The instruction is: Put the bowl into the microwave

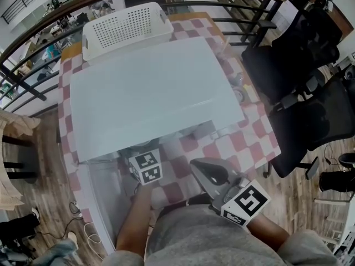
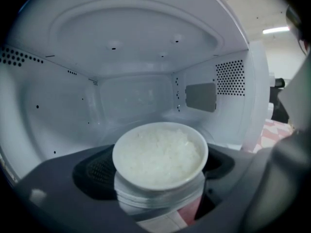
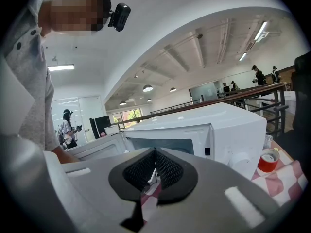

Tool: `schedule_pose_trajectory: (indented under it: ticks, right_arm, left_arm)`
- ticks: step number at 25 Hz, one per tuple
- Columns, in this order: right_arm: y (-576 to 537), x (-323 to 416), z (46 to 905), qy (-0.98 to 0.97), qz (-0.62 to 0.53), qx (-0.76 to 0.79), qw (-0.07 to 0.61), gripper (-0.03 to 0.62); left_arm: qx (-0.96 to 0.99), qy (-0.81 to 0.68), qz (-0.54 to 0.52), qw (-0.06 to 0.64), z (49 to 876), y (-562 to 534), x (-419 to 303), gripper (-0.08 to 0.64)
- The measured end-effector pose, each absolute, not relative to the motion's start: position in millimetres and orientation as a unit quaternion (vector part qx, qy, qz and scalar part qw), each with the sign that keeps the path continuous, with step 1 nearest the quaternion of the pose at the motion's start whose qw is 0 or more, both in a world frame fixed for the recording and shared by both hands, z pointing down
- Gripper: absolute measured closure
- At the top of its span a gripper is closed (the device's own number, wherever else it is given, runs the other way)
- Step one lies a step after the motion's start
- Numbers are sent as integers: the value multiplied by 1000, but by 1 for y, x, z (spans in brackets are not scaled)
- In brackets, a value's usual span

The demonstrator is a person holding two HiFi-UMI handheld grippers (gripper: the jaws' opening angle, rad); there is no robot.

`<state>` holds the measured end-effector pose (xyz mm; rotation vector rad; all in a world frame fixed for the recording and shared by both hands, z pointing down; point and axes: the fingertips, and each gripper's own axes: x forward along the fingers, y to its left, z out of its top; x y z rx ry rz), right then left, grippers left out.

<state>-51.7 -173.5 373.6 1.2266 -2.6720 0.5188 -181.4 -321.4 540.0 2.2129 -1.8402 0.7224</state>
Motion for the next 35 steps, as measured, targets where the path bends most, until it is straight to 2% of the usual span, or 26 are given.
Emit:
schedule_pose_trajectory:
  ticks: [9, 20, 31, 35]
  right_arm:
    - [-174, -37, 373, -890, 170, 417, 72, 592]
    - [-183, 15, 365, -878, 155, 448, 67, 592]
    - [-170, 49, 353, -881, 151, 444, 52, 592]
    - [-166, 57, 349, -888, 152, 431, 46, 592]
  left_arm:
    - [750, -610, 240, 91, 544, -317, -178, 49]
    - [748, -619, 222, 94, 529, -291, -181, 44]
    - [764, -617, 161, 97, 472, -214, -147, 46]
    - [788, -592, 152, 74, 445, -181, -127, 85]
